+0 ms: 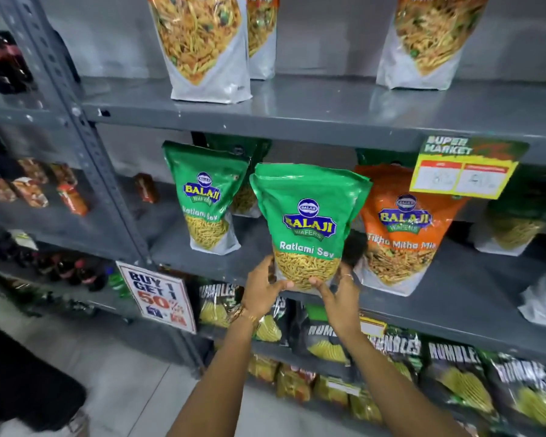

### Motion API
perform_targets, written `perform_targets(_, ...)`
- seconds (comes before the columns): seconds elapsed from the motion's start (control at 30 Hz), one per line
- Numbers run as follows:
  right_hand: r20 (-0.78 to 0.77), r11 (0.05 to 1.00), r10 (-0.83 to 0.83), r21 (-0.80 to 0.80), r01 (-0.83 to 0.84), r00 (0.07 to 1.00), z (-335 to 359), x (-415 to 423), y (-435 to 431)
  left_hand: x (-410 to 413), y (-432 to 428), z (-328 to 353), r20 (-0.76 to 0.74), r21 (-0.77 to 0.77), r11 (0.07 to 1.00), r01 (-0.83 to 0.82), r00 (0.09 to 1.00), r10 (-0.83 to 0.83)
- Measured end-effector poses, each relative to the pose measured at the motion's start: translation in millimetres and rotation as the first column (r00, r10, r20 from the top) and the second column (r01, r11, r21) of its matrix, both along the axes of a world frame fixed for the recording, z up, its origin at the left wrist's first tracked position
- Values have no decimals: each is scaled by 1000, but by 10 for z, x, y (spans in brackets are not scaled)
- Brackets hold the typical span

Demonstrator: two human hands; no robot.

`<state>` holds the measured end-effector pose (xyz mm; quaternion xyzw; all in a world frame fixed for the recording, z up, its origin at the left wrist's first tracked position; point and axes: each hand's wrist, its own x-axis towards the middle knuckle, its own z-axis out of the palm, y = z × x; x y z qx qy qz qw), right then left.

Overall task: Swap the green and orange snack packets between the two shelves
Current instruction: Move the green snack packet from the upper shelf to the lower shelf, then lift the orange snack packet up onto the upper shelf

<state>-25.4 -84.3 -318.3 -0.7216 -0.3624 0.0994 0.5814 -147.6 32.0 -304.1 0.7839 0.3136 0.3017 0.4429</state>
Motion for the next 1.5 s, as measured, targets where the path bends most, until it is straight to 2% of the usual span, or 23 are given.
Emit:
perform_targets(0.13, 3, 998, -15, -67, 15, 1000, -106, 50, 153, 39, 109, -40, -19, -35, 999, -41, 999, 41)
perform_targets(0.2, -7, 994, -58, -97, 57, 998, -279, 433, 798, 436, 718, -137, -62, -80, 996, -31, 998, 26)
perform_targets(0.53, -142, 990, 38, -129, -56, 989, -317, 504, 819, 464, 654, -242, -64, -70, 995, -67, 996, 63)
perform_targets(0.63, -109, 996, 10, -86, -19, 994, -334, 445, 640, 497, 437, -335, -25, -66, 982, -180, 984, 178)
perform_targets(0.67, -94, 999, -34, -40, 30, 995, -362, 405, 518, 497, 289, -381, -48, 15, 967, -256, 965, 256)
perform_targets(0.7, -83, 996, -78, 26, 81, 993, -397, 368, 380, 499, 130, -438, -64, 160, 941, -298, 948, 312)
perform_targets(0.73, -73, 986, -132, 90, 138, 989, -432, 346, 236, 513, -29, -498, -70, 304, 912, -277, 948, 311)
perform_targets(0.77, -70, 969, -193, 144, 202, 979, -446, 347, 93, 543, -174, -531, -63, 406, 889, -212, 964, 259)
perform_targets(0.83, -86, 916, -318, 227, 330, 944, -446, 436, -126, 676, -366, -547, -65, 479, 878, -18, 996, 56)
perform_targets(0.9, -86, 849, -461, 249, 467, 883, -388, 605, -282, 883, -448, -502, -64, 404, 907, 115, 993, -97)
perform_targets(1.0, -77, 787, -597, 136, 602, 798, -236, 931, -408, 1244, -468, -339, -85, 105, 970, 218, 974, -209)
perform_targets(1.07, -158, 830, -543, 46, 555, 825, -130, 1147, -455, 1459, -475, -222, -130, -46, 965, 259, 956, -263)
perform_targets(1.13, -275, 919, -364, 46, 391, 890, -59, 1297, -491, 1605, -509, -127, -162, -149, 946, 289, 936, -312)
perform_targets(1.23, -278, 966, -234, 45, 256, 932, -53, 1332, -609, 1684, -643, -89, -133, -174, 941, 291, 940, -315)
perform_targets(1.5, -197, 969, -221, 70, 238, 955, -210, 1024, -1091, 1445, -863, -125, -82, -164, 940, 299, 945, -316)
